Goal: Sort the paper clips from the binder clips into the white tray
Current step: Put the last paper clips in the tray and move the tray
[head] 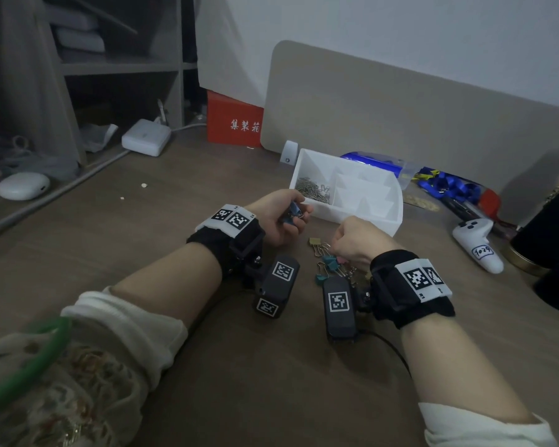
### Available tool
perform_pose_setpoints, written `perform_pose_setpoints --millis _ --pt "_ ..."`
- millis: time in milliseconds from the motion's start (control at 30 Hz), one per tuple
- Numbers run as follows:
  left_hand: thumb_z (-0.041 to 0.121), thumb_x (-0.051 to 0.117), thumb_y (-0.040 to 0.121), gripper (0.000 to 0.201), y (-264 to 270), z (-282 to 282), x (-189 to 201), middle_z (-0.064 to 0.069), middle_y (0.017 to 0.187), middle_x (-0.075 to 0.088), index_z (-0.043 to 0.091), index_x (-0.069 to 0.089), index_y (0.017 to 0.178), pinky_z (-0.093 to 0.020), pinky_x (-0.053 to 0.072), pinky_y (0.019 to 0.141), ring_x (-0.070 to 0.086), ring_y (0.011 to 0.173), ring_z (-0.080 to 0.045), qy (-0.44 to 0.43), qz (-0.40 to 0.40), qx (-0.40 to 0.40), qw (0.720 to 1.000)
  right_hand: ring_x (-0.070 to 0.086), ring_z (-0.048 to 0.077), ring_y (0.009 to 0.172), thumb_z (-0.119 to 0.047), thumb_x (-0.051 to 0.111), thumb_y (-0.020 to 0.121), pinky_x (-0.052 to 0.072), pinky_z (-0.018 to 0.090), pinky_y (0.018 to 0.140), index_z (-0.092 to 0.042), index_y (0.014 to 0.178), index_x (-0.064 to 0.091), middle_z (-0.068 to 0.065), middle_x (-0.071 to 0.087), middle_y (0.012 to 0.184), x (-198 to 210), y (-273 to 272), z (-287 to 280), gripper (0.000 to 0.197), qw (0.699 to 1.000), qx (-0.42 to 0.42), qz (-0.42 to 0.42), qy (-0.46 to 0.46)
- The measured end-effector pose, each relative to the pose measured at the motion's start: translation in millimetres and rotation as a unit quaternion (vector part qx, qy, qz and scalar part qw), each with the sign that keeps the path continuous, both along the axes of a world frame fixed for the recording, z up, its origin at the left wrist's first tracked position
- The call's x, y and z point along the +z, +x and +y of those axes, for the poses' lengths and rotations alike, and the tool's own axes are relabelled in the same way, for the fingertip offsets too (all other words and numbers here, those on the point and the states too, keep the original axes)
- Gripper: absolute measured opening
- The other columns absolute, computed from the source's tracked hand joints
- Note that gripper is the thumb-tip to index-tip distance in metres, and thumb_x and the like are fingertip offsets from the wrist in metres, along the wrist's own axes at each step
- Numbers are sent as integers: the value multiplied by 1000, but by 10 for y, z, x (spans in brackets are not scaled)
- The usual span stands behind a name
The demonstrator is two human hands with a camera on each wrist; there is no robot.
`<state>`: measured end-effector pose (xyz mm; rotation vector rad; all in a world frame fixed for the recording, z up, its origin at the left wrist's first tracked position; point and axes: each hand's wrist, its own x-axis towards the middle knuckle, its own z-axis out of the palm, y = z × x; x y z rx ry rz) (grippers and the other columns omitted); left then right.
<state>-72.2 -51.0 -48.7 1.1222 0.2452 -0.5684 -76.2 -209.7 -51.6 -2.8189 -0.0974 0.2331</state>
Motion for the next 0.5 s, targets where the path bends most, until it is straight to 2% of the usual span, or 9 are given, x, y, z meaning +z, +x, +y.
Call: perform_pose_setpoints --millis 100,167,233,333,400,500 --pt "23 37 96 32 14 9 -10 1 57 42 10 48 68 -11 20 28 35 32 -6 -7 5 0 1000 62 25 77 -8 55 85 51 32 69 -4 92 65 12 70 90 52 25 -16 13 1000 -10 -1 6" --pt "22 37 96 32 32 18 -25 1 55 42 10 48 69 -11 19 27 35 31 -6 -11 5 2 1000 63 27 86 -9 52 87 55 37 77 -8 92 66 10 67 94 118 77 -5 14 998 -19 -45 30" --pt "22 36 96 32 42 29 -30 1 56 41 9 47 69 -11 18 27 35 30 -6 -18 9 8 1000 61 29 91 -14 52 89 53 42 84 -12 94 65 9 66 98 204 175 59 15 995 -16 -96 26" --pt "22 35 96 33 42 45 -30 0 54 42 9 47 68 -11 17 28 35 30 -6 -20 9 15 1000 60 29 95 -19 50 90 50 37 81 -16 100 63 7 65 103 315 358 193 16 989 -9 -146 15" --pt "22 36 96 33 44 59 -24 0 52 42 9 48 68 -11 17 29 35 30 -6 -20 9 18 1000 59 29 97 -24 50 93 45 34 77 -20 110 59 6 65 109 364 459 240 20 986 -13 -162 33" --pt "23 36 96 33 44 71 -21 0 53 42 9 48 69 -11 18 27 35 30 -6 -27 11 22 999 58 29 104 -25 49 95 47 39 86 -26 132 43 4 63 117 371 492 207 37 986 -6 -160 56"
